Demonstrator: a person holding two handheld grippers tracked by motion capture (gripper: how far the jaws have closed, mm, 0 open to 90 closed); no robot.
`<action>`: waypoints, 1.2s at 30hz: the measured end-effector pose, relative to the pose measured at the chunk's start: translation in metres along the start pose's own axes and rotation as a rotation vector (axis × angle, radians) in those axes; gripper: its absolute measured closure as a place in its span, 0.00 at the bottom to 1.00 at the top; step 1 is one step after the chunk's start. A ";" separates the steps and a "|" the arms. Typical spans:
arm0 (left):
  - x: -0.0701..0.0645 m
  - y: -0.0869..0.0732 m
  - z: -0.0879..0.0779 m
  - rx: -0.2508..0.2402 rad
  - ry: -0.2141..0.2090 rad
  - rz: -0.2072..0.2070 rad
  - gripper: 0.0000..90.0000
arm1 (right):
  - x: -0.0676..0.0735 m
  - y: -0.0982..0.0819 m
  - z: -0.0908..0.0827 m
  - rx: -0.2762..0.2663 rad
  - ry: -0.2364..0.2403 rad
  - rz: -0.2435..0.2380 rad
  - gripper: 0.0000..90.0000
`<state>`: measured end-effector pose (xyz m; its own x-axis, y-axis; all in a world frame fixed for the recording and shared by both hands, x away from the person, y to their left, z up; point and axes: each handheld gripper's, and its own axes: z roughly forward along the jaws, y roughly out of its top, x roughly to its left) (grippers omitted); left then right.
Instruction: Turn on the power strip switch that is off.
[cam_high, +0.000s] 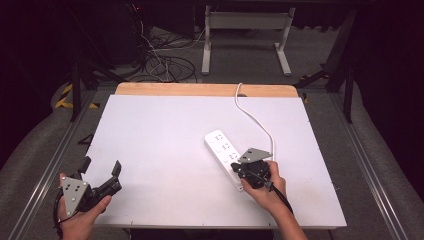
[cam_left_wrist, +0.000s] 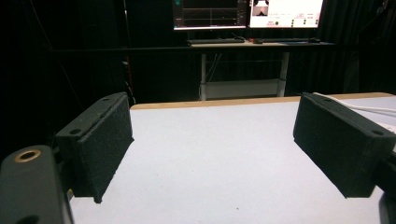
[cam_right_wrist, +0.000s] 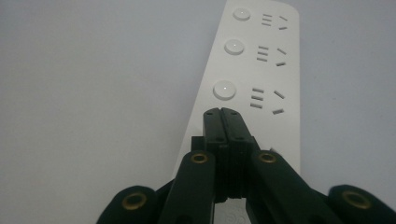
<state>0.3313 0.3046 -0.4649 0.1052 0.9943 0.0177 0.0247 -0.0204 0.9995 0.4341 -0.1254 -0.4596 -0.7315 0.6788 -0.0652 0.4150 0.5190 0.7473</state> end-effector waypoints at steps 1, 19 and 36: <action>0.000 0.000 0.000 0.000 0.000 0.000 0.14 | 0.000 0.000 0.000 0.000 0.000 0.000 1.00; 0.000 -0.001 -0.001 0.008 -0.001 -0.003 0.14 | 0.001 -0.004 0.003 0.005 -0.015 0.035 1.00; 0.000 0.000 -0.001 0.009 -0.002 -0.002 0.14 | 0.008 -0.006 0.004 -0.005 -0.045 0.039 1.00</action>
<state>0.3306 0.3046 -0.4652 0.1067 0.9942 0.0160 0.0336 -0.0197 0.9992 0.4281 -0.1214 -0.4673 -0.6899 0.7209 -0.0653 0.4401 0.4895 0.7528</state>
